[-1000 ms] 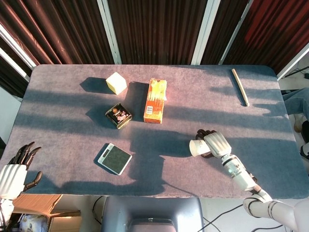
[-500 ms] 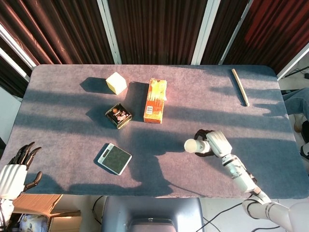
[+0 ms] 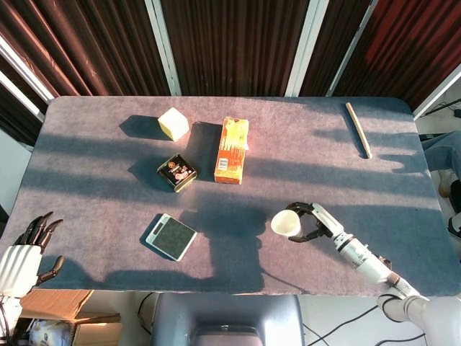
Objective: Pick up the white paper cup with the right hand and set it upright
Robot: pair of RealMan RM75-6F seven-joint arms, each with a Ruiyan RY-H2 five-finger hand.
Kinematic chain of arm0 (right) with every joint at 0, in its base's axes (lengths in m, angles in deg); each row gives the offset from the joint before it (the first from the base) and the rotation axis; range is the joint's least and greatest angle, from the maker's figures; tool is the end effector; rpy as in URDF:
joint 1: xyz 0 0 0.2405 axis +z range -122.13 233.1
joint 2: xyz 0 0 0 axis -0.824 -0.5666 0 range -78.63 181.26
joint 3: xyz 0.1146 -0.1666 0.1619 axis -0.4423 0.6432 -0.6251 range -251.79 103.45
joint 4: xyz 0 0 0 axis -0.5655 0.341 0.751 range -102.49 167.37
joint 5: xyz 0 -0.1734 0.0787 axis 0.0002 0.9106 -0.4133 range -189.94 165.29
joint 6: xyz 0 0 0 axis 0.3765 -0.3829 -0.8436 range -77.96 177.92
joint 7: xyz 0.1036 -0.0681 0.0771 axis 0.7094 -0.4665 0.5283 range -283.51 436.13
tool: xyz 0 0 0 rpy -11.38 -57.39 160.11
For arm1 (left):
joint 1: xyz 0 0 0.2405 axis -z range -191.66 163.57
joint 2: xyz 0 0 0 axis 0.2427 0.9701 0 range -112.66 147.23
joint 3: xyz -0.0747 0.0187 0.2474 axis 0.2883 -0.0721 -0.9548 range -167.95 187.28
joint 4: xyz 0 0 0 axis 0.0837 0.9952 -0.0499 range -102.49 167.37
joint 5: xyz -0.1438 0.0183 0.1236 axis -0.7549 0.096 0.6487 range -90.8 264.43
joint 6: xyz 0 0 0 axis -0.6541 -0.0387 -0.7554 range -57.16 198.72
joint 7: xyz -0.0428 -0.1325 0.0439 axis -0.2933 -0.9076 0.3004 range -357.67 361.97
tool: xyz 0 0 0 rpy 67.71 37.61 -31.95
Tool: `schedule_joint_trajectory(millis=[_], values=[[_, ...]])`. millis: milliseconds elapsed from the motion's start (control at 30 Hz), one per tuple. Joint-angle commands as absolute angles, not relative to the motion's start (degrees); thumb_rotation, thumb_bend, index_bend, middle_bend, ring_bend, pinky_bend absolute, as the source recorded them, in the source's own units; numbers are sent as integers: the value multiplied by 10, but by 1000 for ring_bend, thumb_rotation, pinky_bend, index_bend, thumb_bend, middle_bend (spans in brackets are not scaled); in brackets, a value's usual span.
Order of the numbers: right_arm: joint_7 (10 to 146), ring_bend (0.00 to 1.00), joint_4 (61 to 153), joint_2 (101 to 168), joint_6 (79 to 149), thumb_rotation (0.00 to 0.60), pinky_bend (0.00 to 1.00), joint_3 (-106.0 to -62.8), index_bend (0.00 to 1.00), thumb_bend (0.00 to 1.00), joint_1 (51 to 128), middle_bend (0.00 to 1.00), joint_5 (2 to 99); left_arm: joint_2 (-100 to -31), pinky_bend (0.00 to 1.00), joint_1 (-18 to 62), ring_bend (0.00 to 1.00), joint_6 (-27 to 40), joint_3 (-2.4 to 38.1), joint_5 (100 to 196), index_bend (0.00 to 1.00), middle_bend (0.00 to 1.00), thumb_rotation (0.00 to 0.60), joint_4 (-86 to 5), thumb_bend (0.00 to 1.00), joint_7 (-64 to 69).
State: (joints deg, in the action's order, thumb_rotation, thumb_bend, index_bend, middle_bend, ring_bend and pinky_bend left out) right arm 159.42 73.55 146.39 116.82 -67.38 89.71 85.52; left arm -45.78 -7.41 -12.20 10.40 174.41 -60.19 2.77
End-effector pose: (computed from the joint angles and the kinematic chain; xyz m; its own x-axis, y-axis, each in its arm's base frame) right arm -0.2808 -0.3253 0.0116 -0.3622 -0.5808 0.7290 -0.8669 -0.0774 -0.4924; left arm -0.3023 0.1836 0.1721 0.4242 0.0612 0.9035 0.9050 -0.0649 -0.4205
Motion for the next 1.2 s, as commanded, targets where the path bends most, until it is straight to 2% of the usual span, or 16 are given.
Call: schedule_joint_trajectory(millis=[33, 367, 467, 600, 667, 700, 800, 867, 1033, 1200], values=[[1597, 374, 702, 1478, 1161, 600, 512, -652, 513, 266, 904, 434, 873, -458, 278, -74, 0, -122, 104, 1744, 146, 14, 600, -602, 379, 28], [1557, 330, 689, 1483, 1156, 600, 465, -644, 496, 266, 904, 409, 872, -457, 277, -74, 0, -122, 104, 1743, 146, 15, 600, -602, 379, 25], [1546, 294, 691, 1478, 1158, 600, 422, -642, 486, 266, 903, 388, 872, -457, 278, -74, 0, -122, 104, 1744, 146, 14, 600, -602, 379, 25], [1505, 128, 705, 1458, 1155, 600, 235, -633, 406, 266, 905, 255, 878, -457, 278, -74, 0, -122, 104, 1743, 146, 14, 600, -601, 379, 24], [1467, 36, 727, 1439, 1156, 600, 109, -631, 320, 266, 905, 156, 880, -457, 278, -74, 0, -122, 104, 1743, 146, 14, 600, -602, 379, 24], [1445, 4, 739, 1429, 1159, 600, 43, -632, 246, 266, 905, 90, 880, -457, 278, -74, 0, -122, 104, 1743, 146, 14, 600, -602, 379, 24], [1351, 0, 798, 1386, 1173, 600, 0, -635, 84, 266, 900, 8, 880, -456, 278, -74, 0, -121, 103, 1743, 146, 14, 600, -602, 379, 25], [1267, 0, 858, 1346, 1182, 600, 0, -638, 13, 266, 894, 0, 877, -456, 278, -74, 0, -121, 103, 1744, 146, 15, 600, -603, 379, 26], [972, 0, 1044, 1260, 1222, 600, 0, -675, 0, 266, 843, 0, 818, -457, 278, -74, 0, -121, 104, 1743, 146, 20, 600, -603, 379, 28], [738, 0, 1193, 1235, 1308, 600, 15, -706, 0, 265, 768, 0, 755, -457, 278, -75, 0, -122, 104, 1742, 146, 20, 600, -604, 379, 31]])
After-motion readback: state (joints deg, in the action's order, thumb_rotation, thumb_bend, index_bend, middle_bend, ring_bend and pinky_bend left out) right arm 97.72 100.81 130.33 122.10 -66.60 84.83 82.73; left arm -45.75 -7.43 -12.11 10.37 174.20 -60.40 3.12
